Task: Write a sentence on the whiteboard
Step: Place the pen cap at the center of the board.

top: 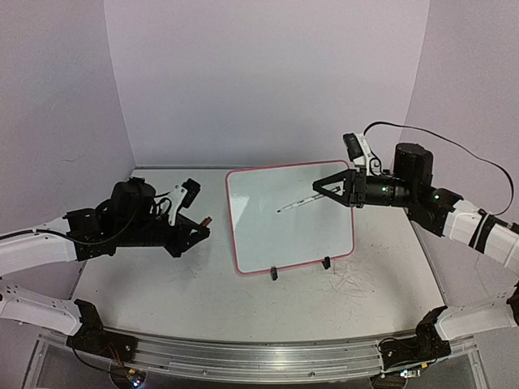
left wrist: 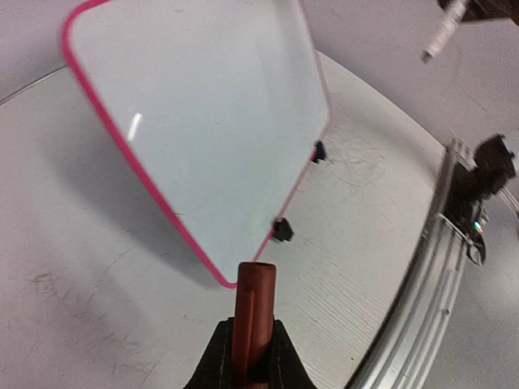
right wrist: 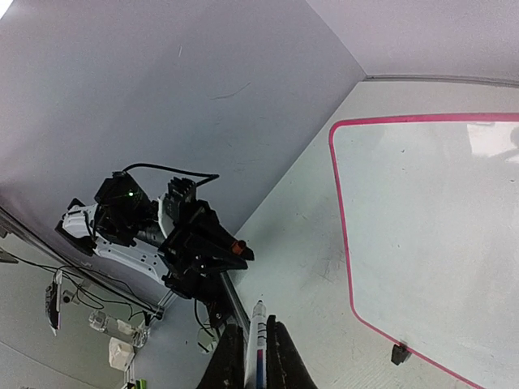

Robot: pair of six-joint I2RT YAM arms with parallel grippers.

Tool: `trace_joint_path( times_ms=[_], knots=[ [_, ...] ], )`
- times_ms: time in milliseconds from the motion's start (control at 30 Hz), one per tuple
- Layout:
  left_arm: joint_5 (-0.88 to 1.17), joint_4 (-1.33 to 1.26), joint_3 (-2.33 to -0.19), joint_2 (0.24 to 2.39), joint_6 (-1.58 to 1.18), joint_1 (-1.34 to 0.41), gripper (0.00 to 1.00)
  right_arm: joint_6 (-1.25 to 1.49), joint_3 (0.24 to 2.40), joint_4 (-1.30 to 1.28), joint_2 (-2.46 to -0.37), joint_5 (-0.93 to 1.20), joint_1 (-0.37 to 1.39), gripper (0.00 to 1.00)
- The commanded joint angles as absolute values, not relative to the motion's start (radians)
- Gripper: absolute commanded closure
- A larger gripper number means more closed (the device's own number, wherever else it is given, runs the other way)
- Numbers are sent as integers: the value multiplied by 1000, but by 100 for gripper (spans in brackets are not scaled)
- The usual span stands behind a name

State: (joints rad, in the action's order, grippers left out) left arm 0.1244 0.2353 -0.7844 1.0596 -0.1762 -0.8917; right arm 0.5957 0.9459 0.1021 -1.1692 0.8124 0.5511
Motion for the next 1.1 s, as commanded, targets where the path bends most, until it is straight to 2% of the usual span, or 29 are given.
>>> trace_joint_path(
  times_ms=[0, 100, 333, 533, 700, 900, 1067],
  knots=[
    [-390, 343, -787, 1043, -393, -889, 100, 577, 955, 96, -1168, 807, 556, 100],
    [-595, 413, -801, 1133, -516, -867, 100, 576, 954, 94, -1161, 792, 555, 100],
    [-694, 404, -882, 1416, -618, -820, 100, 579, 942, 83, -1140, 774, 556, 100],
    [-591, 357, -905, 1633, -655, -775, 100, 593, 916, 77, -1100, 747, 555, 100],
    [-544, 315, -881, 1704, -669, -768, 98, 593, 908, 73, -1090, 740, 556, 100],
    [-523, 306, -856, 1730, -688, -768, 91, 591, 916, 72, -1121, 752, 555, 100],
    [-548, 310, -837, 1692, -682, -767, 75, 581, 917, 69, -1131, 740, 555, 100]
  ],
)
